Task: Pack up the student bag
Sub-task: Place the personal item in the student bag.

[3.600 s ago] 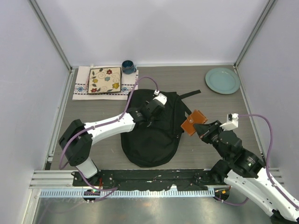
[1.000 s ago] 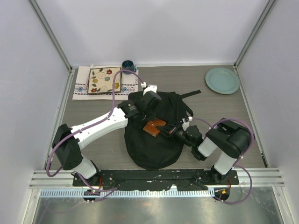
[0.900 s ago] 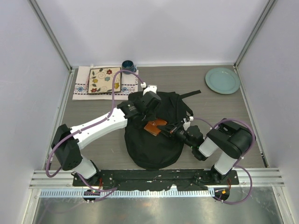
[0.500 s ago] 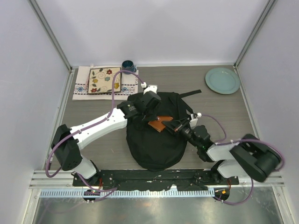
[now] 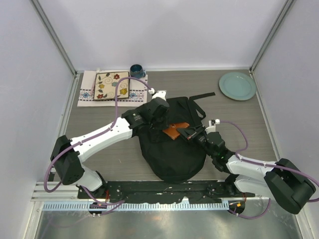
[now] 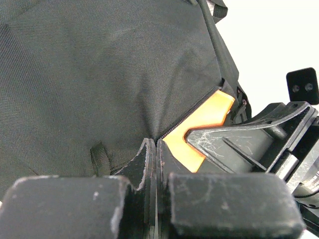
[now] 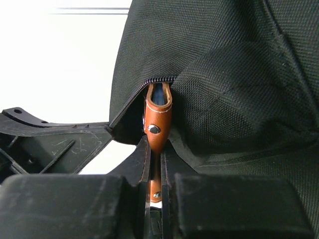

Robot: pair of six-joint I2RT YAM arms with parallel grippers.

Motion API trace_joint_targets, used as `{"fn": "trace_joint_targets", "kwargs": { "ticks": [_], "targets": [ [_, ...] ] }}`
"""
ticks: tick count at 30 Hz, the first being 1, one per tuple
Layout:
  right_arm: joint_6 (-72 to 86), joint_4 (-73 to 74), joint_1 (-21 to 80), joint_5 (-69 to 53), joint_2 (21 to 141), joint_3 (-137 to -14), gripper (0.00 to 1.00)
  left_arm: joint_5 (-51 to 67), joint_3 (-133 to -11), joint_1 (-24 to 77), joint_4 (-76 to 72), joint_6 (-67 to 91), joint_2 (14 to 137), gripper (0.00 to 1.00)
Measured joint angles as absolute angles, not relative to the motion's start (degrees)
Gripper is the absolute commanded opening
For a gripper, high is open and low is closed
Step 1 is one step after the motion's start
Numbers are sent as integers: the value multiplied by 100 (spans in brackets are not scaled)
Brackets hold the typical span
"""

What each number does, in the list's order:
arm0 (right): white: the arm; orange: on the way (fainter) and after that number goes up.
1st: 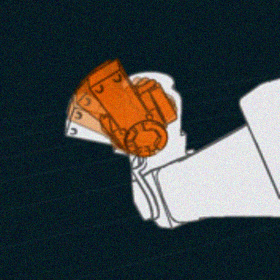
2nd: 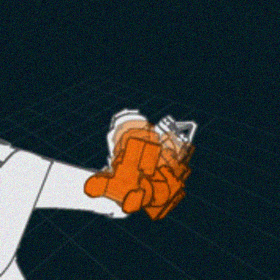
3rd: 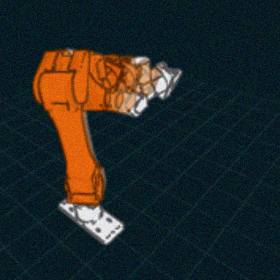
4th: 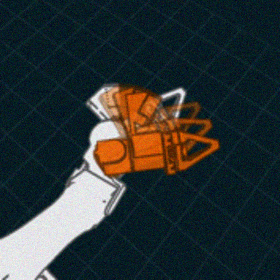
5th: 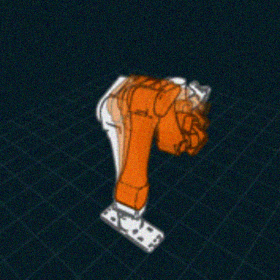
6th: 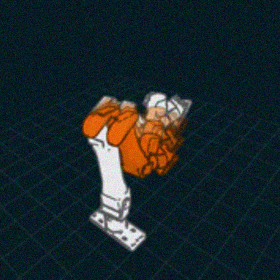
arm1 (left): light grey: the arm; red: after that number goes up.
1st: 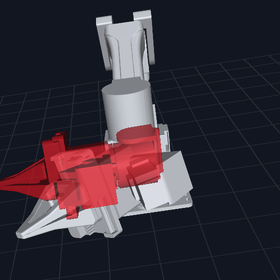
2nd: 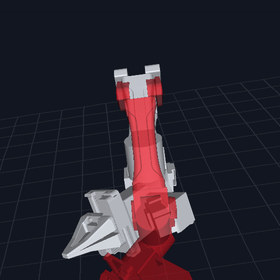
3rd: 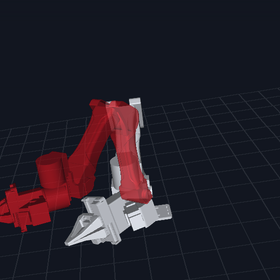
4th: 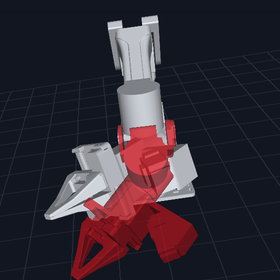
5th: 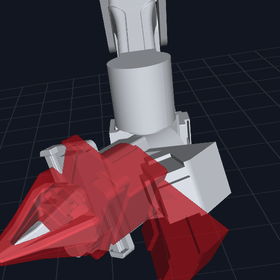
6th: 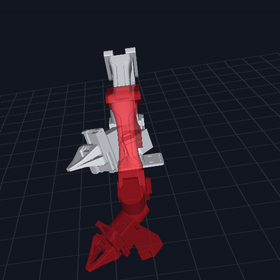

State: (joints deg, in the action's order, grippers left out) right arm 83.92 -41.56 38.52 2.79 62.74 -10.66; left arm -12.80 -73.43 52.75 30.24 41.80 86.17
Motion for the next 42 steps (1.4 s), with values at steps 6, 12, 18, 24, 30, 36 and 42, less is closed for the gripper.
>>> {"fn": "trace_joint_targets", "kwargs": {
  "ticks": [6, 12, 18, 24, 30, 36, 42],
  "targets": [
    [8318, -3798, 3868, 565, 5817, -1068, 0, -1275, -7251, 5347, 2904, 4403, 8571, 0],
    [8138, -3354, 3868, 847, 5365, -1072, 0, -1238, -7238, 5546, 2786, 4619, 8562, 0],
    [7979, -3301, 3909, 908, 5581, -1168, 0, -1262, -7229, 5603, 2773, 4748, 8562, 0],
    [7647, -3201, 4145, 902, 6344, -1811, 0, -1354, -7185, 5603, 2812, 4757, 8453, 0],
    [7343, -3201, 4338, 895, 7089, -2486, 7, -1503, -7153, 5607, 2853, 4755, 8368, 0],
    [7142, -3190, 4491, 1026, 7749, -2799, 33, -1667, -7094, 5607, 2858, 4753, 8287, 0],
    [6593, -2600, 4569, 1090, 7679, -2976, 63, -1756, -6904, 5607, 2849, 4757, 8084, 0]
  ]
}}
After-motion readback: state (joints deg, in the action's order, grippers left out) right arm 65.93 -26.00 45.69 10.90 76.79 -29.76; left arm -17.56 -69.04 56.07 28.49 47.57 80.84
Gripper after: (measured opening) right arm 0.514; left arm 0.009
